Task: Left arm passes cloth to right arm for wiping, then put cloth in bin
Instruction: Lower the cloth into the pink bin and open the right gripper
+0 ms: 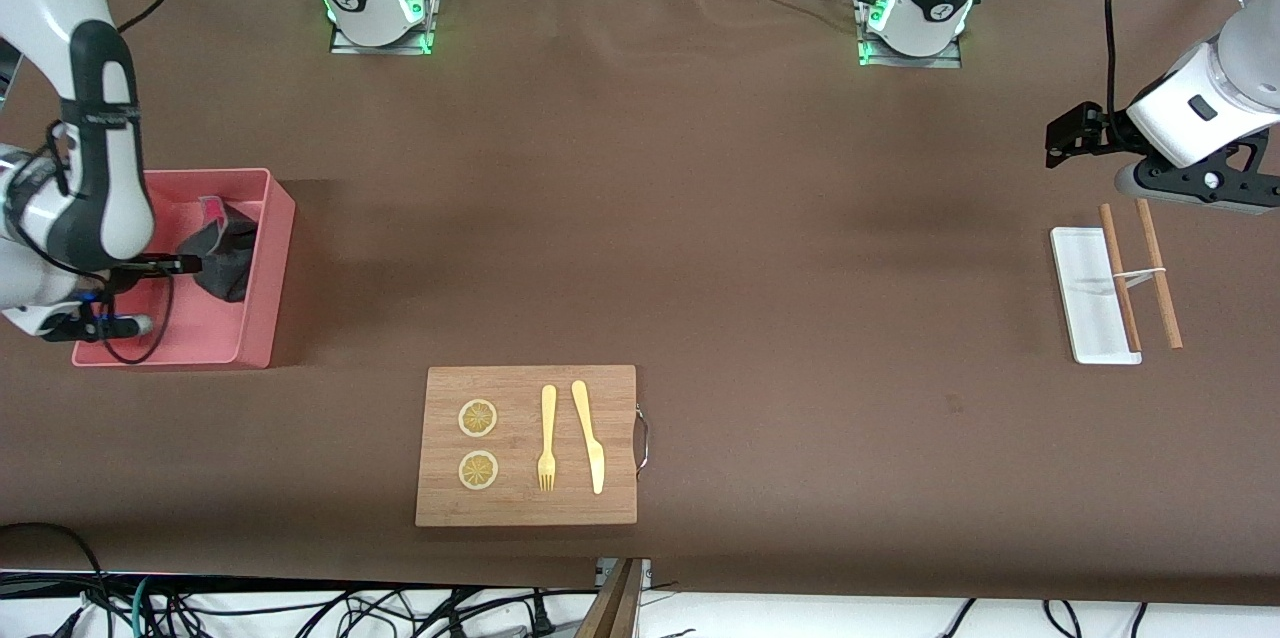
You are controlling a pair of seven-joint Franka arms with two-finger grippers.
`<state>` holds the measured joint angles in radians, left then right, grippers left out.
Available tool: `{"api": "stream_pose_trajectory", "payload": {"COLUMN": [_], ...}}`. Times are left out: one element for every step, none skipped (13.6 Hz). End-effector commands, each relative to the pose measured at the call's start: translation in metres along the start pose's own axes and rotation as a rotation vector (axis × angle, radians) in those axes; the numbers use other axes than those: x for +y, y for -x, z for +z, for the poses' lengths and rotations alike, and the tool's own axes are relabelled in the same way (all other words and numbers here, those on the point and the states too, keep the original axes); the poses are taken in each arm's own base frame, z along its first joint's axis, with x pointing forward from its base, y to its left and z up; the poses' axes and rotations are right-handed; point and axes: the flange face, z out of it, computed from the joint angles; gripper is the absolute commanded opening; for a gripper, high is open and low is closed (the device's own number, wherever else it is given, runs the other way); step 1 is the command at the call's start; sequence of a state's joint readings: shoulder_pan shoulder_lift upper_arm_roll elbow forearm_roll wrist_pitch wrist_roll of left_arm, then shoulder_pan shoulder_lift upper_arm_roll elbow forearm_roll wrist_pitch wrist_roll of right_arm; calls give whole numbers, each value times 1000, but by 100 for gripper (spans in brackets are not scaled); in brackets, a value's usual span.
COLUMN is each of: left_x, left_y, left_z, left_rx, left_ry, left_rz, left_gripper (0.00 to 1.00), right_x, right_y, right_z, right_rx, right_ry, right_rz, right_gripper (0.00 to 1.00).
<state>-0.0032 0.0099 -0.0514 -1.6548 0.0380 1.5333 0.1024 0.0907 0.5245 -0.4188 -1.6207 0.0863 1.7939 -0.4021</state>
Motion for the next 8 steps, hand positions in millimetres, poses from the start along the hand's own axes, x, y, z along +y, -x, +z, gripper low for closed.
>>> {"api": "stream_pose_trajectory", "payload": {"left_x": [-2,-1,-1,0,0,-2,-3,-4], "left_y": [2,2,2,2,2,2,1,1], "left_z": [-7,-7,-7,-7,-7,-8,-8,-9], "left_rx": [-1,-1,-1,-1,-1,2,4,5], "left_ry": [-22,-22,-22,-21,-21,-21,-20,-20], "left_rz": [-7,-4,-5,-4,-4,-7,-8,-12], "left_gripper": [100,100,100,100,100,100,100,100], "right_x": [-10,-13,-17,-23,-35,-45,-58,-75], "right_y": [23,29,39,50,62,74,85,96], "right_z": [-76,-95,-119,-140,-161,-180,-198,-217], "right_rx": [9,-3,-4,8,24,46,73,96], "right_ry": [-36,-43,-53,-58,-65,-65,-46,-8], "right_rz": [-12,-17,-21,-32,-57,-80,-106,-142], "right_gripper": [100,100,100,100,100,100,100,100]}}
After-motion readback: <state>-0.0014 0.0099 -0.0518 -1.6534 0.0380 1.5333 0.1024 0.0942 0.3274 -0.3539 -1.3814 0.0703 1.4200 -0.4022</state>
